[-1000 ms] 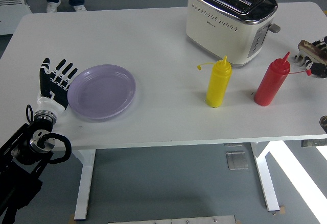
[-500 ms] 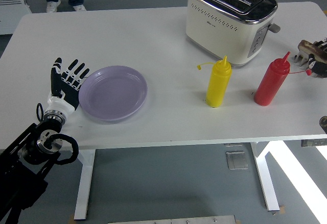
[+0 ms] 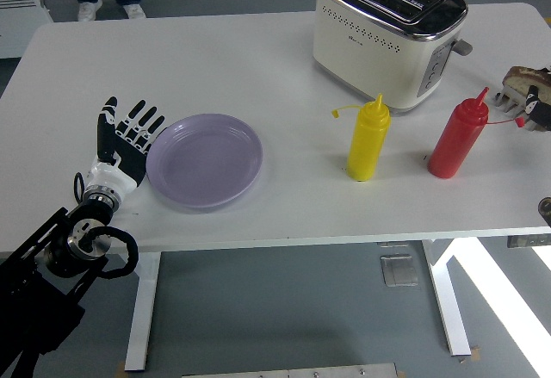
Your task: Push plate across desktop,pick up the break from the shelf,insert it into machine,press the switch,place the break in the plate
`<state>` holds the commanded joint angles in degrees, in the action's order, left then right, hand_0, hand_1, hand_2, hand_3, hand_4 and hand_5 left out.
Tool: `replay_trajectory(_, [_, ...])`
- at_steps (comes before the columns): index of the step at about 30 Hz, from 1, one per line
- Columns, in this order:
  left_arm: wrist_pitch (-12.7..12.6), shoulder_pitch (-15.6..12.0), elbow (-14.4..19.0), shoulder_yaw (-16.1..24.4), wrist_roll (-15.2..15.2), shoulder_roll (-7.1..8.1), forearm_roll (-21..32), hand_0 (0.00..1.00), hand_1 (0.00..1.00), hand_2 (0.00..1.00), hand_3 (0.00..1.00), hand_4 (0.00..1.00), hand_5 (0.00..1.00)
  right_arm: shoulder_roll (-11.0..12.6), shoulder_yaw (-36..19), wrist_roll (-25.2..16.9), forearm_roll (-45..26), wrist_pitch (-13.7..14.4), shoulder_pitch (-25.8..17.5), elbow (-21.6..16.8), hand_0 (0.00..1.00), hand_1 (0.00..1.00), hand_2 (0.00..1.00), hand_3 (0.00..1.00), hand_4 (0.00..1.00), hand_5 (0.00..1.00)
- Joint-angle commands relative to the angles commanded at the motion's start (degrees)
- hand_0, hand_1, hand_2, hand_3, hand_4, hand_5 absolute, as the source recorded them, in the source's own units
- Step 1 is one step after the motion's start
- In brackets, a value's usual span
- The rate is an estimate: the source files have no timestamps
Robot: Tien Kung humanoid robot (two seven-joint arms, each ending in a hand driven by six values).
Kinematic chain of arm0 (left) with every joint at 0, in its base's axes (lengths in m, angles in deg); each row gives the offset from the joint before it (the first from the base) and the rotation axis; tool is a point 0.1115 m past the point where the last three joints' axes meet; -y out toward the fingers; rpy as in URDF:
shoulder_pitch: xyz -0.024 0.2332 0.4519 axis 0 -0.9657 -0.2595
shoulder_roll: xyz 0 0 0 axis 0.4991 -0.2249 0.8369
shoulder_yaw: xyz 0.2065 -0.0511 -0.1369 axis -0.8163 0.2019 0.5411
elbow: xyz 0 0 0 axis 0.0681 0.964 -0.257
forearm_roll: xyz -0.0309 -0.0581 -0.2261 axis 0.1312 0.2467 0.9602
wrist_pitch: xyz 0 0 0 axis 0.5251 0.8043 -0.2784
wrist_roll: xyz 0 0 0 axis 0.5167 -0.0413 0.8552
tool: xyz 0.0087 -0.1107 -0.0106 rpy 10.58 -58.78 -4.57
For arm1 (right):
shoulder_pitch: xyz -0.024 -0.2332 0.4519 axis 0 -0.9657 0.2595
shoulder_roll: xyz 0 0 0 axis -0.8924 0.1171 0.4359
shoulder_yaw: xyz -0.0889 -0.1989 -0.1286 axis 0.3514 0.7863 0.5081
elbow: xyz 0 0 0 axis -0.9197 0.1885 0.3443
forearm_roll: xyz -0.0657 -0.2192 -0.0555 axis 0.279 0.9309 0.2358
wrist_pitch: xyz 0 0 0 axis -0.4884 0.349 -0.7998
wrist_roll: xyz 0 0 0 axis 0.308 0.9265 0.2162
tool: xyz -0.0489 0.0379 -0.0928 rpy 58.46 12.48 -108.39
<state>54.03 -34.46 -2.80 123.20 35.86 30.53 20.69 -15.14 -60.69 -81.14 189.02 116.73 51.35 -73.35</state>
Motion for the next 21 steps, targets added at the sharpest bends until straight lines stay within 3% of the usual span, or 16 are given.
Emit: replay_trajectory(21, [0.6, 0.1, 1.1, -1.5, 2.4, 0.18, -0.2, 0.780, 0.730, 0.678, 0.680, 0.685, 0.828, 0.4, -0.4, -0.1, -2.7, 2.5, 0.6, -3.2, 0.632, 0.580, 0.537, 0.431, 0.269, 0.002])
